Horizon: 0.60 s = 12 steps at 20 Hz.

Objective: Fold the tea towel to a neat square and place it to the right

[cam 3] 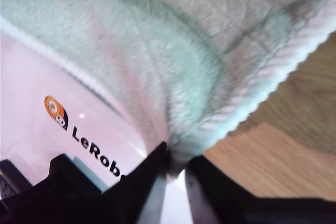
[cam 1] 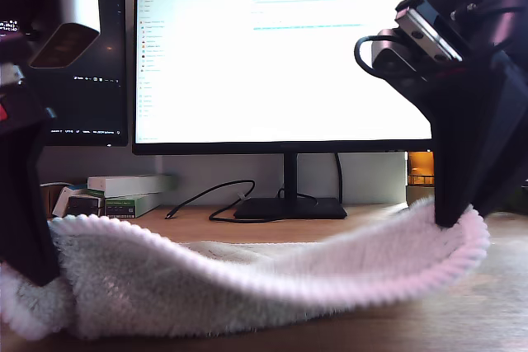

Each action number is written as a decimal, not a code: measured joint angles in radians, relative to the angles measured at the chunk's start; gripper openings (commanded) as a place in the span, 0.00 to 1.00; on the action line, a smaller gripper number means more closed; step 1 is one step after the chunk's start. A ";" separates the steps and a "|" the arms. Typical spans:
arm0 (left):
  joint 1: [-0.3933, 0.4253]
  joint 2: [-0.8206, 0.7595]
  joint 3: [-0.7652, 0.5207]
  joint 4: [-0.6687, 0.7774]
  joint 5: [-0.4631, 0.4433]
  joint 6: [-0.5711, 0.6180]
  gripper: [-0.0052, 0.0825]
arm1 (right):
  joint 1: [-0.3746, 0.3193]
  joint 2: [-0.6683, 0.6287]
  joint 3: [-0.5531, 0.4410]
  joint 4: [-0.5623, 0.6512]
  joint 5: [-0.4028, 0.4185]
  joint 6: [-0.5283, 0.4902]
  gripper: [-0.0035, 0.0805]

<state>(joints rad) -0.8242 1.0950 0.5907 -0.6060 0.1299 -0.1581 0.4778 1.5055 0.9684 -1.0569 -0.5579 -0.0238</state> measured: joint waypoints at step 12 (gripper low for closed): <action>0.003 -0.001 0.000 -0.011 0.034 0.022 0.55 | 0.006 0.000 0.000 -0.006 0.121 -0.023 0.47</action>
<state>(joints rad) -0.8211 1.0943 0.5907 -0.6174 0.1642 -0.1360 0.4843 1.5055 0.9684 -1.0634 -0.4370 -0.0471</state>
